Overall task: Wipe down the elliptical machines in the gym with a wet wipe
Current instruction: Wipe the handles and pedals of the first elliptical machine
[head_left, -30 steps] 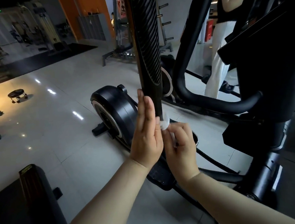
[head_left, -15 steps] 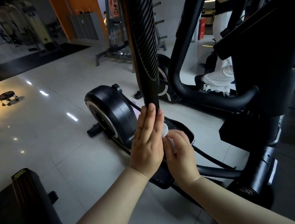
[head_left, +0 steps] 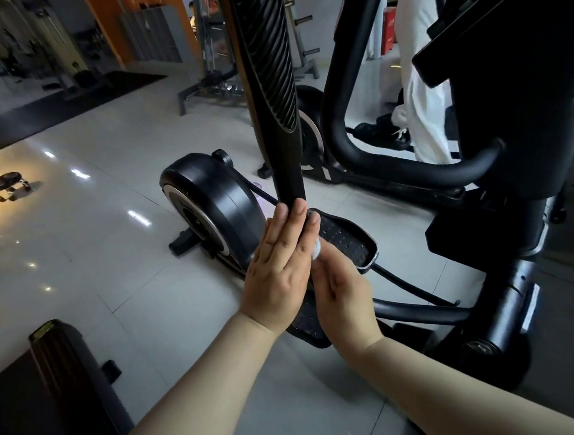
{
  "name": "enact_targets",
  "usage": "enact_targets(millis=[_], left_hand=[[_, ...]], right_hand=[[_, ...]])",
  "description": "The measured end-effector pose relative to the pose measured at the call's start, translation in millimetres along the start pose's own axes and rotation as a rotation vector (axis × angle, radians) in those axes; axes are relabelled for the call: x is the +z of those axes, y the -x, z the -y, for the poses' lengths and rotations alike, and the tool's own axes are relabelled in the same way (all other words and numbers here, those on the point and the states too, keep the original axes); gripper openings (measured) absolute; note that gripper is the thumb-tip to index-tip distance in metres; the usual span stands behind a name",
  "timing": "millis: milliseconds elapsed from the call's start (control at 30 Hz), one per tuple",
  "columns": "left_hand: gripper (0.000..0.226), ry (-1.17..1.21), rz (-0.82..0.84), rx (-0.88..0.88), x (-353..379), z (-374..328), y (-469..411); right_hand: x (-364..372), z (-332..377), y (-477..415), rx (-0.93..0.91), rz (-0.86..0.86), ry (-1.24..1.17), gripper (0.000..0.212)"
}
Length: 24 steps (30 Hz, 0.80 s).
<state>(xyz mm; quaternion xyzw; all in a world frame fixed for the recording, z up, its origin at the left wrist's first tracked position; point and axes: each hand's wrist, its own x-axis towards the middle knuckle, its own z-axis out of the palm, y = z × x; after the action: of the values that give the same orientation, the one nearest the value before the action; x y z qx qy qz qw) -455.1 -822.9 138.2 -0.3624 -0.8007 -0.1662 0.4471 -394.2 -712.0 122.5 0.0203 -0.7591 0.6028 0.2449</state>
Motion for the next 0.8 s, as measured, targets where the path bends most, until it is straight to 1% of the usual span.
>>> enact_targets(millis=[33,100,167,200,267,300,367,433,500,567,633,733,800], left_hand=[[0.047,-0.022,-0.002,0.015,1.7,-0.9,1.8],[0.048,-0.044,0.004,0.033,3.6,-2.3,4.5],[0.046,-0.045,0.020,0.042,4.7,-2.4,7.1],[0.046,-0.044,0.031,0.044,5.3,-2.4,8.8],[0.053,-0.064,0.048,0.045,7.9,-3.2,12.3],[0.055,-0.087,0.058,0.047,9.3,-4.7,14.4],[0.049,-0.136,0.086,0.061,12.7,-8.8,20.5],[0.041,-0.148,0.112,0.059,15.0,-13.6,26.8],[0.038,-0.131,0.123,0.036,15.7,-17.4,30.7],[0.039,-0.137,0.136,0.036,15.2,-18.3,32.8],[0.039,-0.170,0.154,0.069,15.5,-16.6,35.5],[0.038,-0.252,0.166,0.131,18.1,-13.9,41.8],[0.038,-0.298,0.171,0.166,20.2,-14.1,45.2]], right_hand=[[0.7,6.4,-1.2,0.013,0.010,-0.024,0.039],[-1.4,4.3,1.3,0.011,0.068,0.012,0.042],[-10.0,-16.4,10.9,0.009,0.159,0.135,0.043],[-16.4,-30.8,15.6,0.023,0.195,0.233,0.045],[-30.4,-55.5,20.7,0.100,0.244,0.404,0.049],[-34.9,-61.8,20.5,0.148,0.248,0.446,0.048],[-35.1,-61.6,16.6,0.173,0.229,0.420,0.043],[-25.1,-45.3,14.5,0.104,0.220,0.317,0.043],[-15.6,-33.4,19.0,0.049,0.225,0.245,0.047],[-15.4,-40.3,26.6,0.028,0.233,0.271,0.051],[-23.0,-57.8,31.9,0.036,0.241,0.355,0.050],[-31.6,-68.2,32.5,0.182,0.227,0.417,0.045],[-26.8,-65.1,29.3,0.181,0.229,0.415,0.047]])
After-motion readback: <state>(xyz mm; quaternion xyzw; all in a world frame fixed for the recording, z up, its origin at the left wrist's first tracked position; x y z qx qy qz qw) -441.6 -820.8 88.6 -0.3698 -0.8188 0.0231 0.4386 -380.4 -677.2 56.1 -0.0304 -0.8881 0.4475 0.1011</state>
